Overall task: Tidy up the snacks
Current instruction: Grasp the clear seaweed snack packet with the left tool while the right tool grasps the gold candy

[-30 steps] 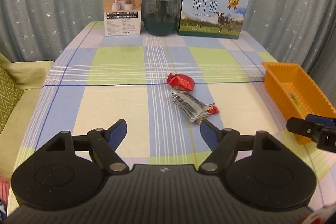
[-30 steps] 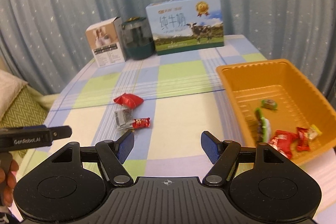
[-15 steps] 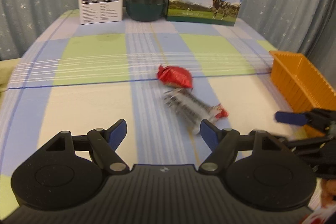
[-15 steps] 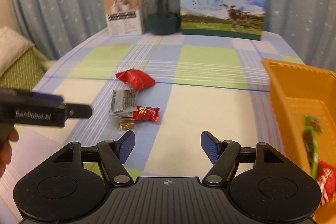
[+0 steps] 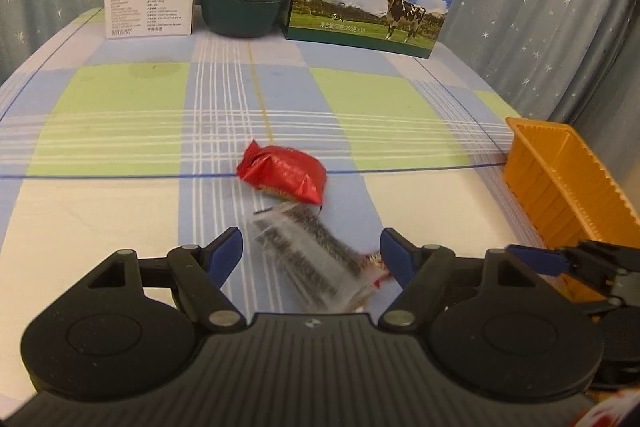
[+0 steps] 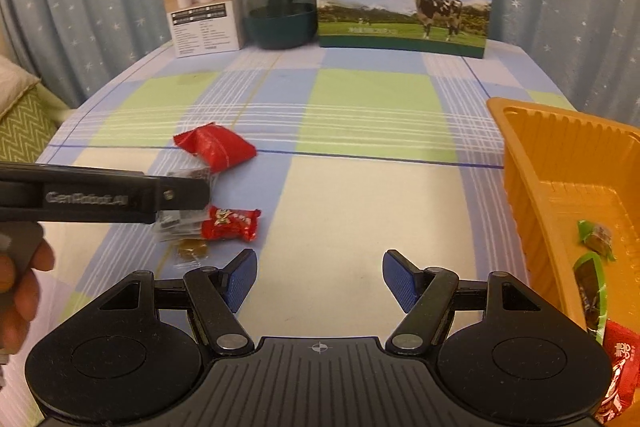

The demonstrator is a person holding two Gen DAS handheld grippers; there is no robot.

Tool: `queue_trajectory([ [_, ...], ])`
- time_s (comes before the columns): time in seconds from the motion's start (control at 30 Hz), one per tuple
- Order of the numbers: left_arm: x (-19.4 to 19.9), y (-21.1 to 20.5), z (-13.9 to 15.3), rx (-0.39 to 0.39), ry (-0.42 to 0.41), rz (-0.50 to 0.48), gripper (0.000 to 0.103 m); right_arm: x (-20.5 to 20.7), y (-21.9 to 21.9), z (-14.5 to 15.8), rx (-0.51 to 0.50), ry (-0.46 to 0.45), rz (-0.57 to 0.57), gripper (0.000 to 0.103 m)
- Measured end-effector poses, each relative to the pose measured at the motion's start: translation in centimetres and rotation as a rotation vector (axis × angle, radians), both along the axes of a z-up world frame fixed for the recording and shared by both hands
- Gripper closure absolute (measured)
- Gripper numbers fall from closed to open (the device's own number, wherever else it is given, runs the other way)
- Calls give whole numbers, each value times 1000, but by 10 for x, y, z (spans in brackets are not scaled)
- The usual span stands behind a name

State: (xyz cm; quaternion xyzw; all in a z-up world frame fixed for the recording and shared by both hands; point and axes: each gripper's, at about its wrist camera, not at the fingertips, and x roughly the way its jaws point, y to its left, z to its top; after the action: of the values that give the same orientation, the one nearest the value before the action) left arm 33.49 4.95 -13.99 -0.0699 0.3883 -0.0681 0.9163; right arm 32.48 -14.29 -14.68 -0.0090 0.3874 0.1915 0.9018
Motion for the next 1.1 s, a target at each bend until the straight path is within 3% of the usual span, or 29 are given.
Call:
queue_trajectory([
  [0.2, 7, 1, -10, 39, 47, -3, 35, 0, 0, 0, -2, 3, -7, 33],
  [0.37, 2, 15, -9, 52, 58, -20, 59, -2, 4, -2, 10, 3, 15, 33],
  [0.53, -3, 21, -10, 70, 62, -90, 66, -7, 11, -2, 47, -9, 58, 33],
  [0.77, -23, 34, -4, 122, 106, -80, 67, -15, 33, -4, 118, -14, 150, 34],
  [0.83, -32, 40, -4, 129, 113, -66, 67, -15, 43, -8, 116, -7, 183, 52],
  [1.1, -42, 58, -4, 79, 118, -31, 56, -9, 68, -22, 125, -36, 206, 59],
])
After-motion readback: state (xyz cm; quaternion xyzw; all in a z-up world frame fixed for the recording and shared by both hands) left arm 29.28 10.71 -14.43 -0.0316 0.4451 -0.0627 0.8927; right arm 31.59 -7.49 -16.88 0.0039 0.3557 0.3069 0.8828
